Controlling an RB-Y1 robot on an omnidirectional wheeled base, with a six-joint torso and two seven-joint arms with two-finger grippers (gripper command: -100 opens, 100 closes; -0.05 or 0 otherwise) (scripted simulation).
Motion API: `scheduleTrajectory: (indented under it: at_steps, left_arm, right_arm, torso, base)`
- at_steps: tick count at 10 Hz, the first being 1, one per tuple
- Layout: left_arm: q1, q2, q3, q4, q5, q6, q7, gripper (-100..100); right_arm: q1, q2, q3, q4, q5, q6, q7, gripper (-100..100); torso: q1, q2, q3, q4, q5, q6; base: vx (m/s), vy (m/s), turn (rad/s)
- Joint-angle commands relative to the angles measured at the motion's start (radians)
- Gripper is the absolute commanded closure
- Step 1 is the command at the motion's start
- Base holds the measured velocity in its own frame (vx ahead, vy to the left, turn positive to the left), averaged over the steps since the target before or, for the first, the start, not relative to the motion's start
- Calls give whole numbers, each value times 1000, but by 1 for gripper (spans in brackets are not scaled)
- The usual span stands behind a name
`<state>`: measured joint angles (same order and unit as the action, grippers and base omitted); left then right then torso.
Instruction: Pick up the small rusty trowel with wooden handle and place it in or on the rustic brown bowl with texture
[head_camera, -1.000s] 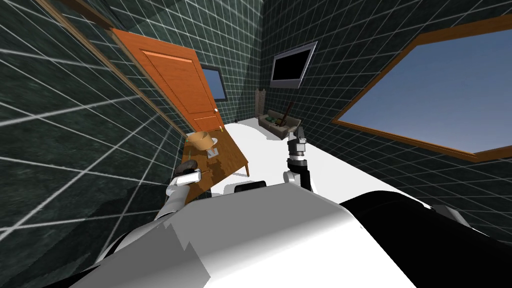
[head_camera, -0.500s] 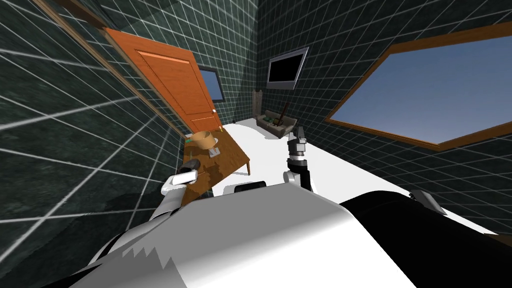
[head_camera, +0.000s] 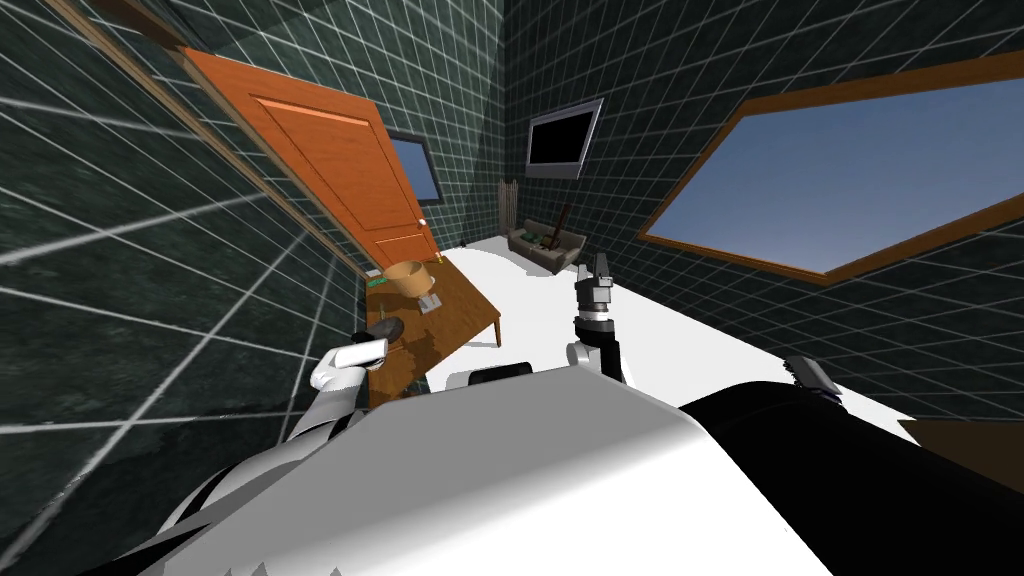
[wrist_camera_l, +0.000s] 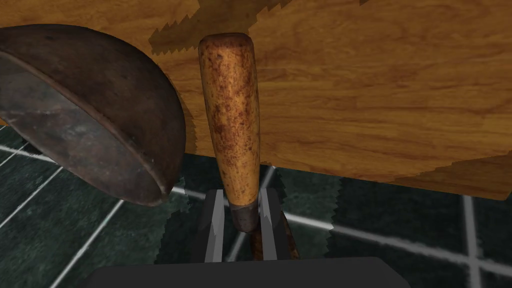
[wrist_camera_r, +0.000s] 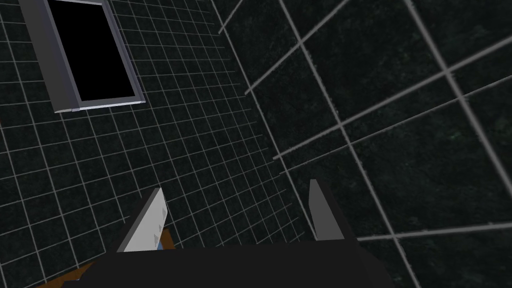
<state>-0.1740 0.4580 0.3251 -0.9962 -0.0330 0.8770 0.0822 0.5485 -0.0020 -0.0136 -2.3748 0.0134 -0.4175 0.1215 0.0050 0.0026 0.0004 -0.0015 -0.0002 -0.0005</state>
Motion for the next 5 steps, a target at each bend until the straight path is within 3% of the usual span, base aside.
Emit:
scheduleTrajectory:
  at_steps: [1,3,5]
  left_arm:
    - [-7,19,11,-8,1,37,7,100]
    - [-31,51,31,0,24,66,19,100]
    - [-69,97,65,18,76,93,35,100]
  right_arm:
    - [0,0,0,0,0,0,0,0]
    - [0,0,0,0,0,0,0,0]
    - [0,0,0,0,0,0,0,0]
  torso:
    - [0,0,0,0,0,0]
    - [0,-2,0,1,-3,-1]
    - [0,-5,-2,1,-4,0]
  base:
    - [-79,70,-119]
    - [-53,45,-170]
    - [-2,68,-237]
